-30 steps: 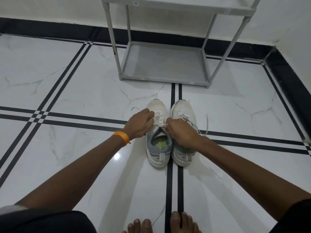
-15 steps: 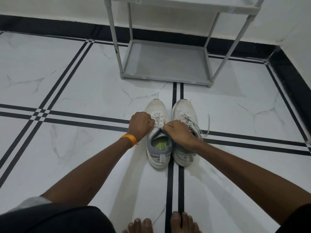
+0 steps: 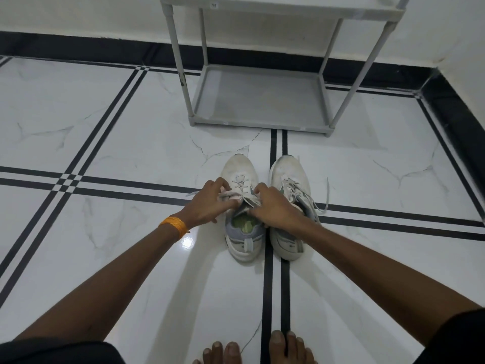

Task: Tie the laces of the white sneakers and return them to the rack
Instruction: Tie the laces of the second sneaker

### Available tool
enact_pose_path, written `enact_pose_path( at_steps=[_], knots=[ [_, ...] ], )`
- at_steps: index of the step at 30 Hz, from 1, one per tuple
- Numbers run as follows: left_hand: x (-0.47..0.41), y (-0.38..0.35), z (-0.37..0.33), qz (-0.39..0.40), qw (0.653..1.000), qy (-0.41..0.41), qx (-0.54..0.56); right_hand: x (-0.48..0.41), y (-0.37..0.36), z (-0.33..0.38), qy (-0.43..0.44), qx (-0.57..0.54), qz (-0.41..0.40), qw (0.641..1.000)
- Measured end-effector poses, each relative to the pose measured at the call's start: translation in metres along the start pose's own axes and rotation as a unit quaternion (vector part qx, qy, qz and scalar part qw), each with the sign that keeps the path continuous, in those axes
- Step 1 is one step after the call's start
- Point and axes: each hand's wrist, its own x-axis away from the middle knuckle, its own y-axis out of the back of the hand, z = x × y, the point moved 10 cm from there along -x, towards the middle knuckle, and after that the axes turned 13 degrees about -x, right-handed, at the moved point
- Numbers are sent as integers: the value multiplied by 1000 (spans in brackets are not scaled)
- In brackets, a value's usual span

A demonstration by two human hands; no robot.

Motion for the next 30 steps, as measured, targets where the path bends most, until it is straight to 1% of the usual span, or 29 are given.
enact_pose_path(
  at_steps=[2,4,7,9,11,13,14,15,16,17,18,19,20,21,22,24,25,26,28,30],
  knots=[
    [-3,-2,-1,11,996,-23,-85,-4,3,2,-7,2,-17,1000],
    [-9,6,0,-9,989,-35,-141,-8,2,8,-9,-35,-26,999],
    [-11,28,9,-71,983,-31,-166,-15,-10,26,13,-79,-13,997],
    [-10,36,23,-100,979,-12,-176,-19,-18,38,31,-78,-5,996],
    [-8,37,35,-109,978,2,-179,-21,-20,44,42,-74,8,996],
    [-7,38,43,-93,978,17,-185,-16,-18,43,40,-98,31,994],
    [-7,40,45,-72,976,27,-203,-12,-9,41,42,-105,25,993],
    [-8,45,44,-51,972,35,-226,-7,7,38,48,-102,-5,994],
    [-9,53,39,-39,967,39,-248,-1,28,35,59,-91,-51,993],
    [-11,63,29,-45,962,34,-267,6,53,31,69,-75,-102,990],
    [-14,75,9,-68,959,15,-276,13,78,25,70,-50,-144,986],
    [-16,85,-18,-105,957,-20,-270,19,99,14,55,-19,-167,984],
    [-19,87,-51,-141,956,-67,-250,23,114,1,28,6,-167,985],
    [-22,81,-83,-158,955,-116,-224,25,123,-15,-6,19,-146,989],
    [-24,65,-113,-139,957,-161,-197,28,124,-30,-36,22,-113,993],
    [-26,11,-156,-45,954,-236,-181,35,114,-49,-64,22,-43,997],
    [-26,-15,-167,-5,944,-262,-201,37,107,-53,-62,25,-19,998],
    [-26,-36,-172,19,932,-280,-228,39,102,-55,-56,28,-10,998],
    [-29,-54,-174,22,917,-301,-260,39,102,-57,-39,24,-26,999],
    [-35,-55,-170,6,915,-298,-273,37,106,-63,-41,-12,-38,998]
  ],
)
